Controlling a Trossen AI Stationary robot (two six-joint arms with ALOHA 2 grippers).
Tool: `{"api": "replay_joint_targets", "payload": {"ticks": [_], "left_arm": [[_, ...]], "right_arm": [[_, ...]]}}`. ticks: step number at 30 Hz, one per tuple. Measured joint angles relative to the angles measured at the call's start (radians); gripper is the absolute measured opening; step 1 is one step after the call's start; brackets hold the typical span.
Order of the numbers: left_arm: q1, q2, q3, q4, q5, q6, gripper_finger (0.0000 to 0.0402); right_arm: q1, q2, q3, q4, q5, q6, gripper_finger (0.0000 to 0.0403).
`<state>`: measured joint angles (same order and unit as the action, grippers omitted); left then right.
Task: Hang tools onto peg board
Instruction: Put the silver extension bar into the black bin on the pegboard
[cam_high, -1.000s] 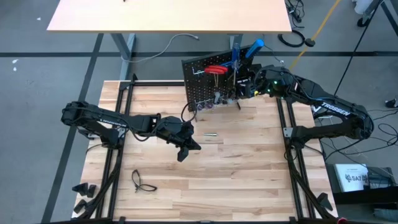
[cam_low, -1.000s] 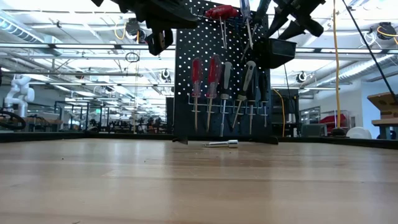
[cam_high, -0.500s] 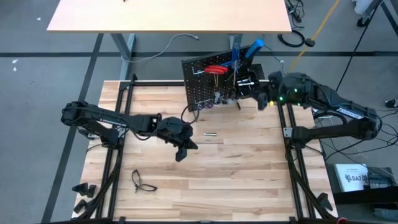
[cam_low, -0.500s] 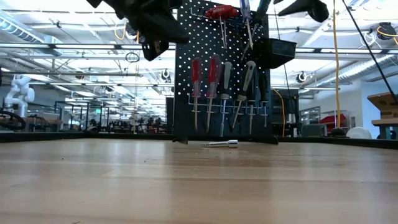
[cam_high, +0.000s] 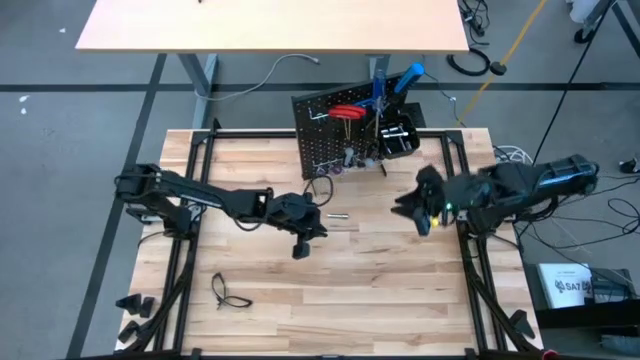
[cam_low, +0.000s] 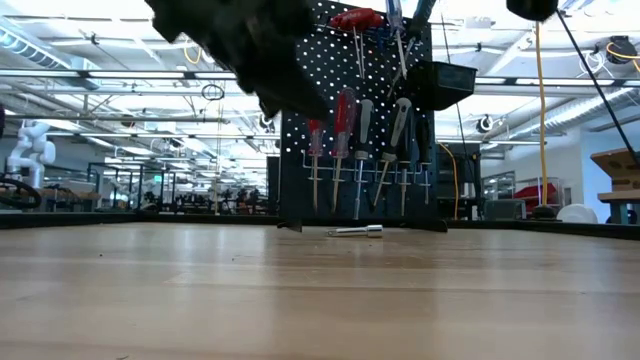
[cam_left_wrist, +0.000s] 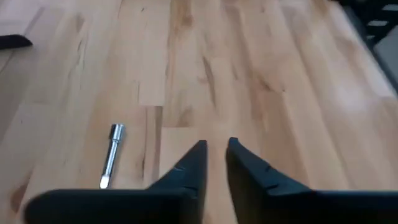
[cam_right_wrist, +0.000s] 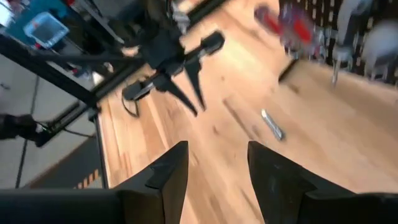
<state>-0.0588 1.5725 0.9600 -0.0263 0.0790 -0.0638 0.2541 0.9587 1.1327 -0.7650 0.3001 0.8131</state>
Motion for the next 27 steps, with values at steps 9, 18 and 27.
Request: {"api": "replay_joint_targets", "payload": {"ticks": [9, 18, 27], "left_arm": [[0.0, 0.17, 0.0, 0.115, -0.27, 0.127, 0.0186], [0.02, 0.31, -0.001, 0.248, -0.284, 0.125, 0.0214], [0.085, 0.387, 0.0, 0.359, -0.215, 0.12, 0.0215]], "right_arm": [[0.149, 0.022, -0.17, 0.042, 0.095, 0.238, 0.0155], [0.215, 0.022, -0.274, 0.135, 0.092, 0.366, 0.0155], [0.227, 0.021, -0.274, 0.134, 0.092, 0.359, 0.0155]]}}
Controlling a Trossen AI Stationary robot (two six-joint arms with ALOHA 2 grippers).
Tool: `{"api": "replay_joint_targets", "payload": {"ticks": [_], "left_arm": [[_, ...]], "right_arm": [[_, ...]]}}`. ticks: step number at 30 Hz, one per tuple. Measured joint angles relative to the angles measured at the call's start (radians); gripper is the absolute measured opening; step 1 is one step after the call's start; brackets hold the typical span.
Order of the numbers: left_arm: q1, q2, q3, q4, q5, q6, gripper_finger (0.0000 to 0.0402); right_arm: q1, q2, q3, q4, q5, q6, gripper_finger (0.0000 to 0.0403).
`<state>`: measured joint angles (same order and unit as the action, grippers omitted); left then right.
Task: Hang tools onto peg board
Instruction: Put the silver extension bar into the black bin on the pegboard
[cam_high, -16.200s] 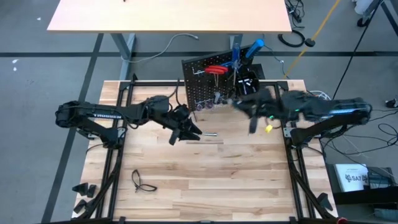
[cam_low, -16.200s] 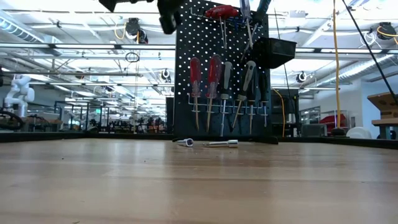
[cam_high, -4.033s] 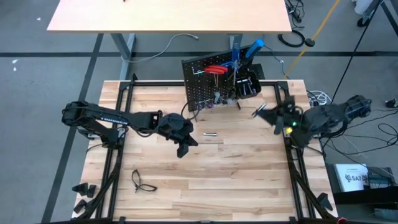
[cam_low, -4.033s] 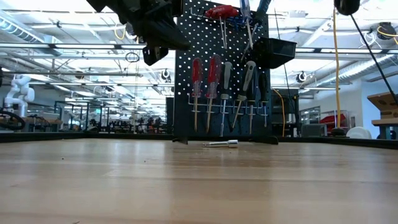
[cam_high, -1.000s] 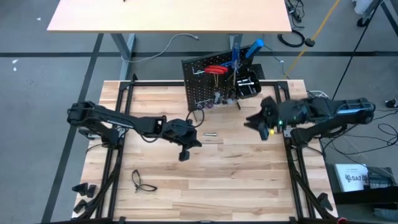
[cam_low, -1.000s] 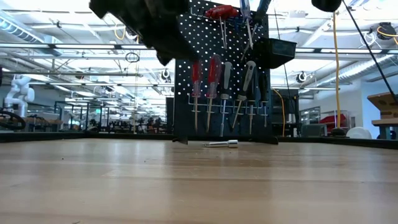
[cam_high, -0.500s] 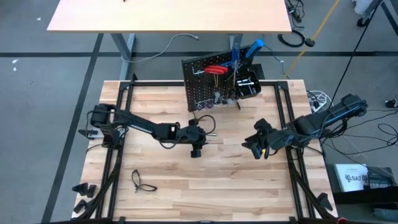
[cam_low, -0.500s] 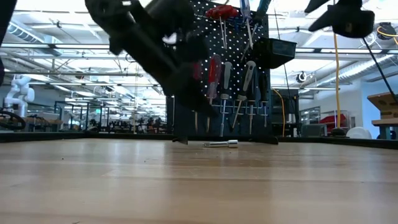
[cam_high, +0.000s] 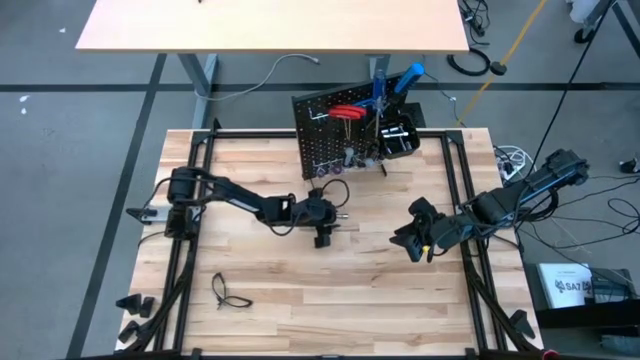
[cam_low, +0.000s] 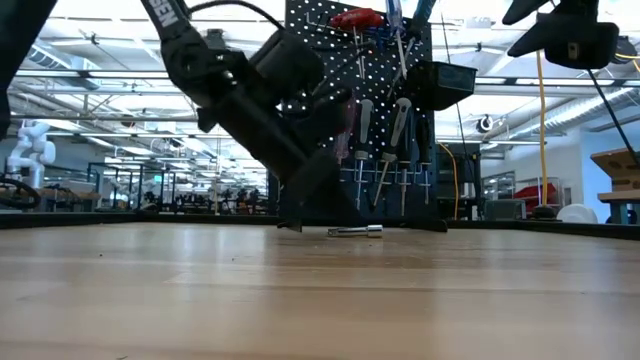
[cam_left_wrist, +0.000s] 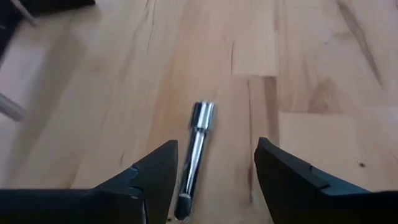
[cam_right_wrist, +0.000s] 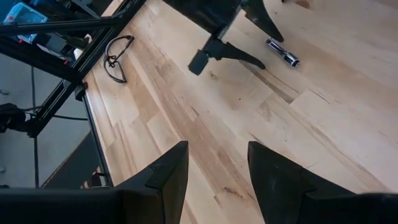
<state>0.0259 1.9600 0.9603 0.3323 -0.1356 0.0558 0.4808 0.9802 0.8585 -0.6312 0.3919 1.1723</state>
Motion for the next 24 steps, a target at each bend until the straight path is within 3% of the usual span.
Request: {"api": "replay_joint_targets", "payload": {"ticks": [12, 16, 22, 24], "left_arm": [[0.031, 0.052, 0.005, -0.027, 0.092, -0.058, 0.0205], [0.017, 0.052, 0.007, -0.077, 0.098, -0.077, 0.0155], [-0.01, 0.052, 0.005, -0.118, 0.103, -0.13, 0.0041], [-0.018, 0.052, 0.004, -0.119, 0.109, -0.184, 0.0024]], "right_arm": [[0.0, 0.0, 0.0, -0.001, -0.001, -0.028, 0.0155], [-0.001, 0.0, 0.0, 0.0, 0.0, -0.032, 0.0155], [-0.001, 0.0, 0.0, 0.005, 0.003, -0.032, 0.0155], [-0.001, 0.0, 0.0, 0.016, 0.008, -0.032, 0.0155]]}}
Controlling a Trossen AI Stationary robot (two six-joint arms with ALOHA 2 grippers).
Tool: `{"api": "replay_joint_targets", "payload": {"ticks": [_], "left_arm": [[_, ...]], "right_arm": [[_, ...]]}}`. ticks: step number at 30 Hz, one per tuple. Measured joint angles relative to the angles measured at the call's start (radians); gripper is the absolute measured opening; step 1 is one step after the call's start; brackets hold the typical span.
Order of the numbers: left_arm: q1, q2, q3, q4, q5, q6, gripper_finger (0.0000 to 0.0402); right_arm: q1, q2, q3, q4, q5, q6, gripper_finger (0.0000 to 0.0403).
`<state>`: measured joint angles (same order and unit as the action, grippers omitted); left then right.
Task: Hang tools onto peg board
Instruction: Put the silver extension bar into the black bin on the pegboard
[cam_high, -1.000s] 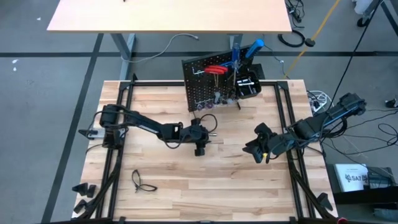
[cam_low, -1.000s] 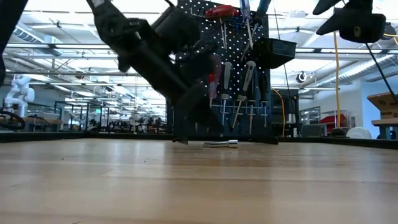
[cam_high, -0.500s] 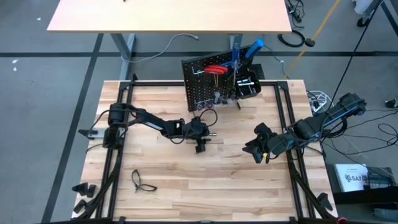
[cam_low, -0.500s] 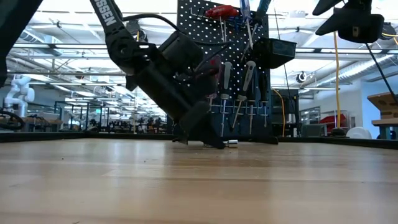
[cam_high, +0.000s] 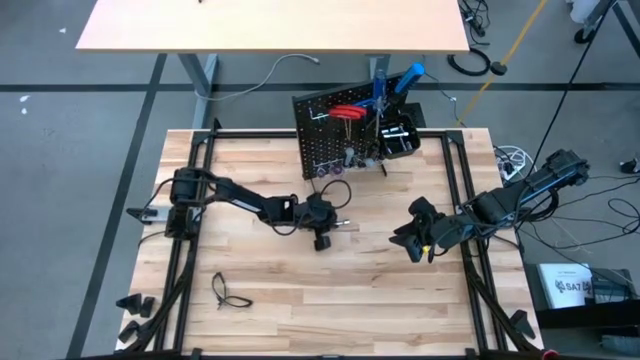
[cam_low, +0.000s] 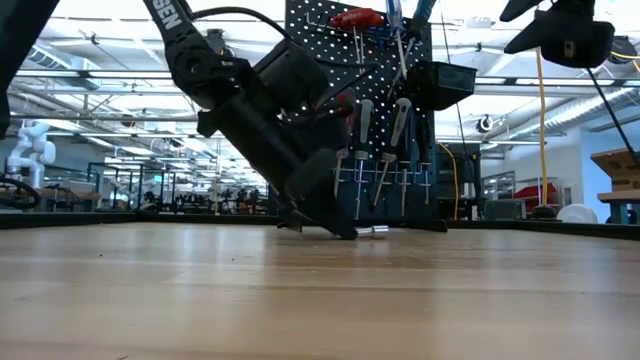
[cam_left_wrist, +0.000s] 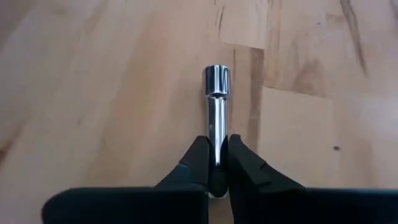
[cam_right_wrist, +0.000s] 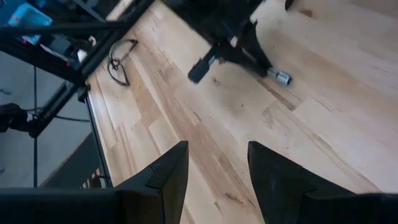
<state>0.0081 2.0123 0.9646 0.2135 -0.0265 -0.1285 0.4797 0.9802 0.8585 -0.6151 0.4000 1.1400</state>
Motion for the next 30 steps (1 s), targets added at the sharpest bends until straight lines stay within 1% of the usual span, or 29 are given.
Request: {"api": "replay_joint_targets", "payload": {"ticks": [3, 6, 8, 11, 13, 15, 19, 22, 26, 30], "left_arm": [[-0.016, -0.013, -0.002, 0.001, 0.016, -0.068, 0.0024], [-0.033, -0.064, -0.008, -0.021, 0.05, -0.072, 0.0024], [-0.043, -0.119, -0.013, -0.048, 0.083, -0.07, 0.0024], [-0.041, -0.23, -0.009, -0.009, 0.075, -0.066, 0.0024], [-0.036, -0.304, -0.007, 0.013, 0.06, -0.044, 0.0024], [-0.039, -0.368, -0.008, 0.027, 0.068, -0.025, 0.0024], [-0.039, -0.493, -0.006, 0.079, 0.074, -0.019, 0.0024], [-0.042, -0.55, -0.006, 0.081, 0.047, -0.017, 0.0024], [-0.06, -0.589, -0.006, 0.079, 0.019, 0.028, 0.0024], [-0.082, -0.586, -0.006, 0.054, -0.029, 0.04, 0.0024]], "right_arm": [[0.0, 0.0, 0.0, 0.023, 0.028, -0.001, 0.0155], [0.0, 0.002, 0.0, 0.052, 0.051, -0.006, 0.0155], [0.0, 0.008, 0.0, 0.083, 0.054, -0.024, 0.0155], [0.0, 0.03, 0.0, 0.136, 0.056, -0.053, 0.0155], [0.0, 0.053, 0.0, 0.171, 0.087, -0.056, 0.0155], [0.0, 0.078, 0.0, 0.213, 0.123, -0.056, 0.0155], [-0.002, 0.132, 0.0, 0.335, 0.15, -0.111, 0.0161], [-0.023, 0.161, 0.0, 0.472, 0.181, -0.13, 0.0184], [-0.066, 0.181, 0.0, 0.654, 0.2, -0.135, 0.0232], [-0.103, 0.179, 0.0, 0.733, 0.199, -0.124, 0.0281]]}}
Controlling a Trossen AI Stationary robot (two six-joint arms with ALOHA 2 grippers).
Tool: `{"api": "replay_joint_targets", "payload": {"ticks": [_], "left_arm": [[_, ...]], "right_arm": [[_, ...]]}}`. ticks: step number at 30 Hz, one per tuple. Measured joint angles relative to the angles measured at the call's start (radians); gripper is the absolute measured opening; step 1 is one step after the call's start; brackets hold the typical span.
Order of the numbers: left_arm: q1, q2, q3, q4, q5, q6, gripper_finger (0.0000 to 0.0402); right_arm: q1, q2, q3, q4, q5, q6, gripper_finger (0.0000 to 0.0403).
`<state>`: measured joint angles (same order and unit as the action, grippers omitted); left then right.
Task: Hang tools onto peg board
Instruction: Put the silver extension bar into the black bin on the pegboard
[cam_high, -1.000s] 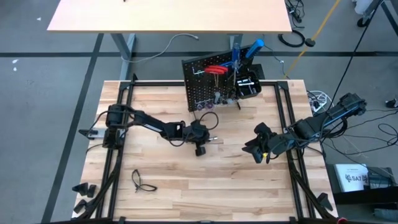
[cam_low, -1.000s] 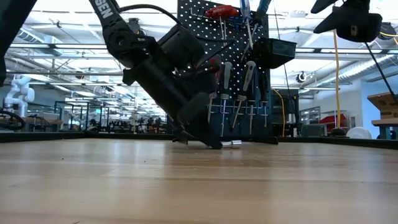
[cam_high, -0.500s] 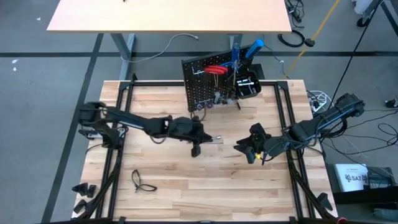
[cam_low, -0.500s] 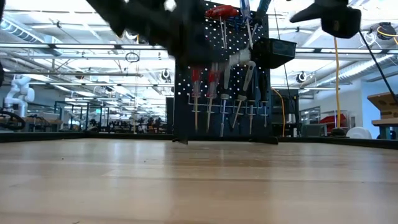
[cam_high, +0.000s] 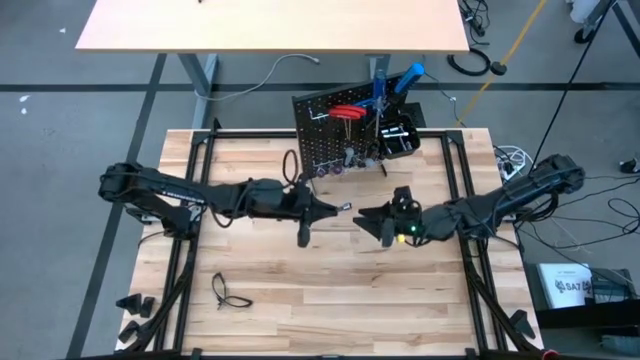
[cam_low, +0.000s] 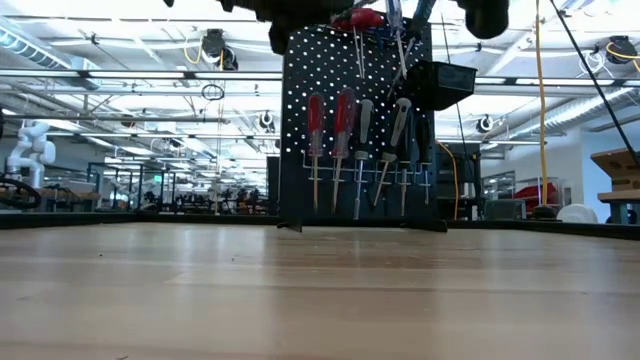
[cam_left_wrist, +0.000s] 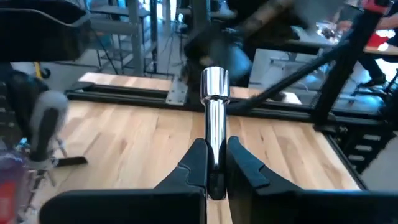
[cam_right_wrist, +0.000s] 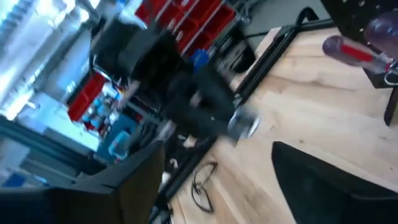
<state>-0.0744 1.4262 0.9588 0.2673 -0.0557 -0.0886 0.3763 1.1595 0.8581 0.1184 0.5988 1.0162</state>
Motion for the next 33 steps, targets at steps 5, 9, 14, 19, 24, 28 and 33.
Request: {"api": "replay_joint_targets", "payload": {"ticks": [5, 9, 14, 19, 24, 28, 33], "left_arm": [[-0.03, 0.004, 0.0, -0.026, -0.081, 0.019, 0.0024], [-0.04, 0.003, 0.0, -0.011, -0.122, 0.019, 0.0024], [-0.04, 0.003, 0.0, -0.006, -0.131, 0.019, 0.0024], [-0.04, 0.003, 0.0, -0.017, -0.133, 0.019, 0.0024], [-0.039, 0.003, 0.0, -0.023, -0.133, 0.019, 0.0024], [-0.039, 0.003, 0.001, -0.023, -0.133, 0.019, 0.0024], [-0.039, 0.003, 0.001, -0.032, -0.133, 0.019, 0.0024]], "right_arm": [[-0.028, 0.0, 0.0, 0.034, 0.001, 0.047, 0.0313], [-0.045, 0.008, 0.0, 0.022, -0.001, 0.095, 0.0313], [-0.062, 0.06, 0.0, 0.034, -0.002, 0.147, 0.0304], [-0.087, 0.116, 0.0, 0.115, 0.003, 0.133, 0.0302], [-0.11, 0.15, 0.0, 0.165, 0.0, 0.124, 0.0295], [-0.12, 0.165, 0.0, 0.171, -0.021, 0.127, 0.0273], [-0.123, 0.166, 0.0, 0.171, -0.016, 0.122, 0.0218]]}}
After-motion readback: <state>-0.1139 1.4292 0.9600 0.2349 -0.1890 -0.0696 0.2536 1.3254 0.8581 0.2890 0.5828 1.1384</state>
